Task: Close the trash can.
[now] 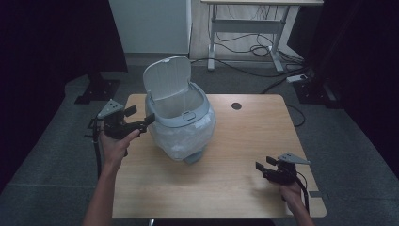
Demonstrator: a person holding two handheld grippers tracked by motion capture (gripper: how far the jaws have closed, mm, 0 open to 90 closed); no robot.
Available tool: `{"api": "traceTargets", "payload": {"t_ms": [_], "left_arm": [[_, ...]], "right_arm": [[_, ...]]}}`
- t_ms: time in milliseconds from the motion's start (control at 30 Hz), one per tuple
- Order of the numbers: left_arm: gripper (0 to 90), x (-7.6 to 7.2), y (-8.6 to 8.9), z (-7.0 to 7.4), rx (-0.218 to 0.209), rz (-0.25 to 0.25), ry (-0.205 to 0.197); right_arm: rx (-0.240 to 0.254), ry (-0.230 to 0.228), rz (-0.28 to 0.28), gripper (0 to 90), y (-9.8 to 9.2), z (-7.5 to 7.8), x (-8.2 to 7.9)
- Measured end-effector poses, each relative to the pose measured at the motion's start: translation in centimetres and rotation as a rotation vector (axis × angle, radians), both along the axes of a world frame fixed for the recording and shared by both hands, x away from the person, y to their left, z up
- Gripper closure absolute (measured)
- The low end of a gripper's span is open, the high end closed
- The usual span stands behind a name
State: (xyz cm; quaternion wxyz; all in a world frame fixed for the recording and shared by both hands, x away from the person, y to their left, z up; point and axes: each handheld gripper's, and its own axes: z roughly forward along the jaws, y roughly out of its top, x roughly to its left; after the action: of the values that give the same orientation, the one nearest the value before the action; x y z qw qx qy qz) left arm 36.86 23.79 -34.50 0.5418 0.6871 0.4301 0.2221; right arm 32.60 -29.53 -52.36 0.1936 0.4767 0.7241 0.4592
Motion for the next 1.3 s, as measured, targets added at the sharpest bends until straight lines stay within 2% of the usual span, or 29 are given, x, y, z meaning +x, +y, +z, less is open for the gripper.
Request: {"api": "traceTargets", "payload": {"t_ms": [433,700,867,1000,1100,1233,1300], "left_arm": [[13.0,2.5,-0.3,0.1,0.019,0.036,-0.013],[13.2,4.6,-0.3,0.4,0.023,0.045,-0.008],[13.5,5.8,-0.3,1.0,0.008,0.043,-0.019],[13.7,6.7,-0.5,1.7,0.02,0.038,-0.032],[13.9,7.1,-0.8,2.2,0.013,0.024,-0.041],[14.2,7.3,-1.4,3.0,0.017,0.002,-0.069],[14.8,7.1,-1.6,3.5,0.001,-0.021,-0.08]], "right_arm": [[-0.006,0.006,0.005,37.4,-0.1,-0.1,0.1],[-0.017,0.009,0.006,37.4,-0.1,-0.3,0.1],[-0.03,0.014,0.012,37.2,0.1,-0.4,0.1],[-0.036,0.016,0.009,36.7,0.1,-0.5,0.2],[-0.037,0.015,0.004,36.7,0.0,-0.4,0.2],[-0.037,0.017,0.0,36.7,-0.2,-0.5,0.3],[-0.038,0.018,-0.001,36.8,-0.2,-0.5,0.3]]}}
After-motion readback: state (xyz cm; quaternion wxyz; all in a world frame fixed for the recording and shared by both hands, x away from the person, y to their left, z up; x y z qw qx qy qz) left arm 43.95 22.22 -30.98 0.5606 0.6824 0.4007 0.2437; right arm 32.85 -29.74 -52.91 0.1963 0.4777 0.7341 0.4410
